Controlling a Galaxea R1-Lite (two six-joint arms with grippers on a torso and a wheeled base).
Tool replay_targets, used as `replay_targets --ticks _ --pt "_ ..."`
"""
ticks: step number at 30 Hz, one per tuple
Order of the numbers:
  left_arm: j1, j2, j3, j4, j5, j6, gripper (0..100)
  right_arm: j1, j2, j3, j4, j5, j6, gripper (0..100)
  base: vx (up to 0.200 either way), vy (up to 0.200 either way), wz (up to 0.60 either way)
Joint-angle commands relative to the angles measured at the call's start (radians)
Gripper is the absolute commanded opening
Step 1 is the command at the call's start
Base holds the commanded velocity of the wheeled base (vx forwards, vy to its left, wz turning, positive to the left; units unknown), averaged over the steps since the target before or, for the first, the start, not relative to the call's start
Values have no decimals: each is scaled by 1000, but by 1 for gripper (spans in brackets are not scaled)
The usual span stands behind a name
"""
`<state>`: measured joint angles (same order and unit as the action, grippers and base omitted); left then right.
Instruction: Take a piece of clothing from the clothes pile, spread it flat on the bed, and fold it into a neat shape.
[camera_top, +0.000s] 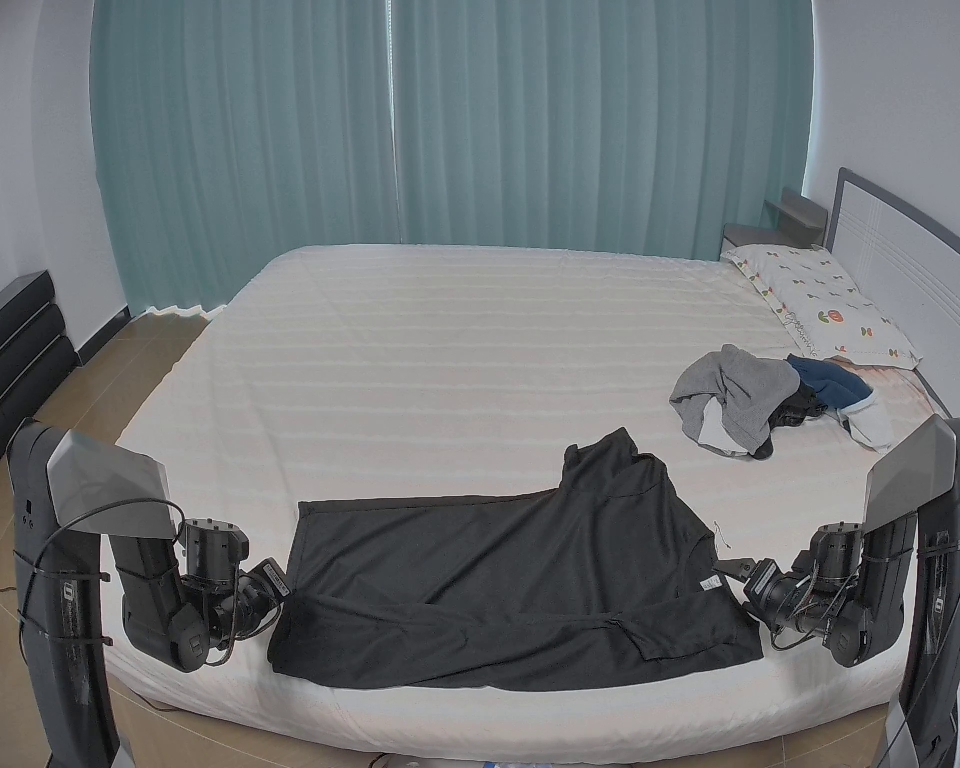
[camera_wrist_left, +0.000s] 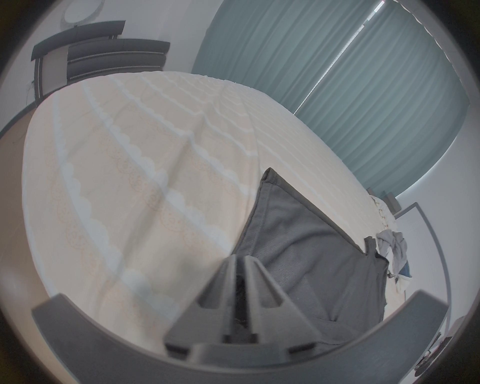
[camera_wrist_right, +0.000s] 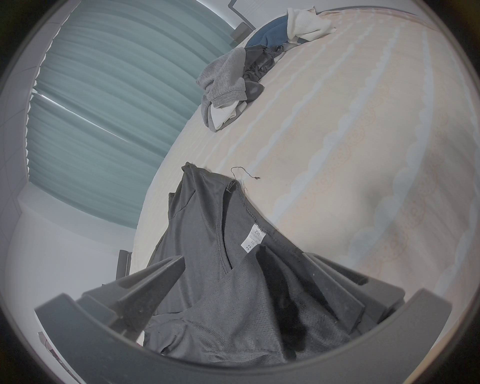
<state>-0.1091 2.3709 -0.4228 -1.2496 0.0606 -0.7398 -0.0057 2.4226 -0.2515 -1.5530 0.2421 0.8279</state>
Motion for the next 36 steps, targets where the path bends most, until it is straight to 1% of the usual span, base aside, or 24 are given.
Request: replay_targets --ticks 1,6,13,14,21,26,30,36 --pt "-7 -21 1 -1 -21 -16 100 1 7 0 -13 0 -3 100 0 0 0" --pt "-35 -21 -2 -1 -55 -24 100 1 7 -2 -13 0 -3 100 0 0 0" --pt "-57 -13 -16 -2 -58 -15 100 1 7 -2 -13 -1 -3 100 0 0 0" --pt "-57 -12 -16 -2 -59 -15 0 1 7 -2 -13 -1 -3 100 0 0 0" --pt "-52 5 -17 -2 -61 -7 0 3 7 -2 -13 -1 -3 100 0 0 0" --pt "-24 14 -14 -2 -51 30 0 1 7 -2 -13 -1 -3 100 0 0 0" --pt "0 14 -13 -2 -48 30 0 3 7 -2 -13 -1 -3 100 0 0 0" --pt "9 16 -7 -1 -45 30 0 3 7 -2 -13 -1 -3 100 0 0 0"
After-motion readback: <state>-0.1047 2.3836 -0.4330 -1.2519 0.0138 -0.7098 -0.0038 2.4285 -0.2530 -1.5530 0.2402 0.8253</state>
